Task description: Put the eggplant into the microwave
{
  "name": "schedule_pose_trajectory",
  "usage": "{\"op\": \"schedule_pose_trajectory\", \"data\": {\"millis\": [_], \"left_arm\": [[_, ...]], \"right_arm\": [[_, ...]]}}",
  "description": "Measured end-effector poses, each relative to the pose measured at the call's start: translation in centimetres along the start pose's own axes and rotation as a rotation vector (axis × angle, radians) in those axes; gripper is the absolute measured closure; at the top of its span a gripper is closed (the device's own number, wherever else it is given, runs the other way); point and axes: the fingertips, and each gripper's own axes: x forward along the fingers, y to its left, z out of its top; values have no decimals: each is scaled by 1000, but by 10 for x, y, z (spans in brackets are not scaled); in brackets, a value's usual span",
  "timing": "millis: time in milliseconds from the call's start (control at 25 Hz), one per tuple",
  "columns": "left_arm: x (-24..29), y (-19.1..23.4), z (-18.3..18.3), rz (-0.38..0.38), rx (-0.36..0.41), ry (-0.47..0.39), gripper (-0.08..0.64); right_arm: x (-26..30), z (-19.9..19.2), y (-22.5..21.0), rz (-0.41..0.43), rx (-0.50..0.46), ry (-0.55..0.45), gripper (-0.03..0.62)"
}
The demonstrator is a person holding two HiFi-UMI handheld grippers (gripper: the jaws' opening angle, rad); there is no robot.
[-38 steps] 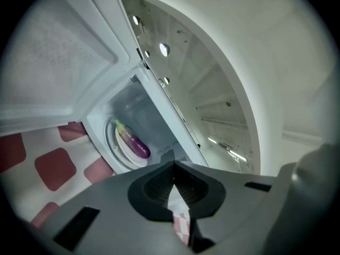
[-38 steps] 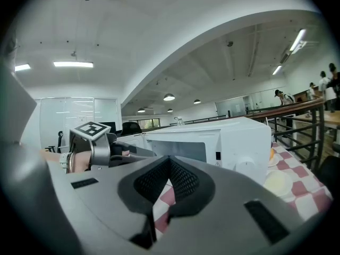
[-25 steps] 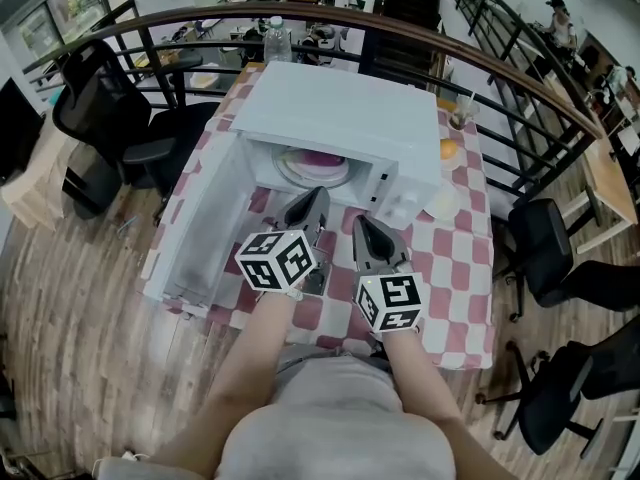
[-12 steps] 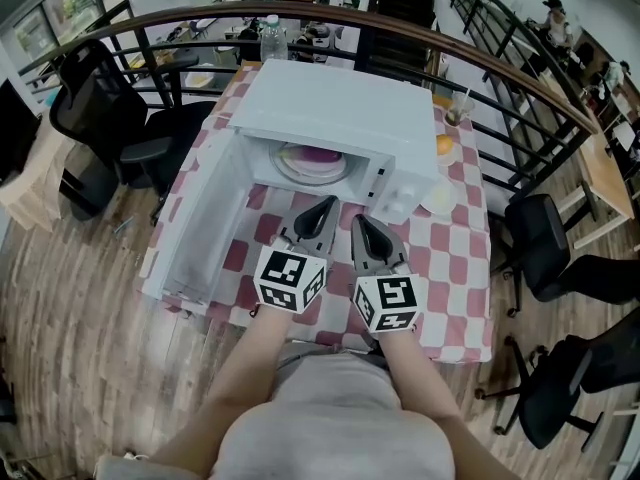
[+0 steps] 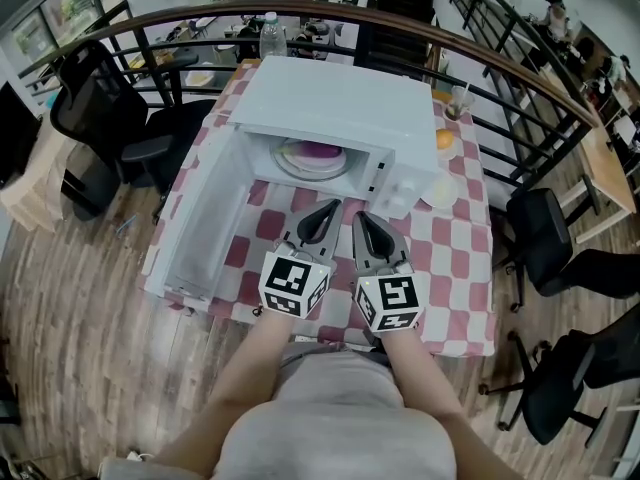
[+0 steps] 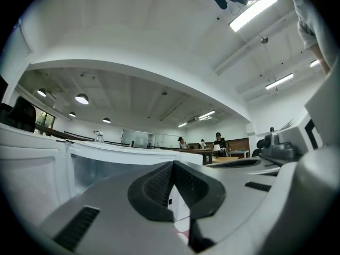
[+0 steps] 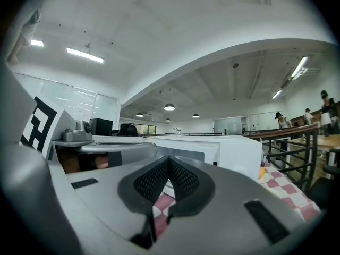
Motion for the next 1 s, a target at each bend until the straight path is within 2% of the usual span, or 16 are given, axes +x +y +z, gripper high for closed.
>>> {"op": "schedule_pose_trajectory", "data": {"millis": [440, 1000], "left_arm": [[-2, -9, 3, -35, 9, -10, 557], [-4, -10, 3, -37, 18, -7, 557]], "right_arm": [[-1, 2, 6, 15, -12, -4, 569], [-3, 4, 6, 9, -34, -4, 569]]}}
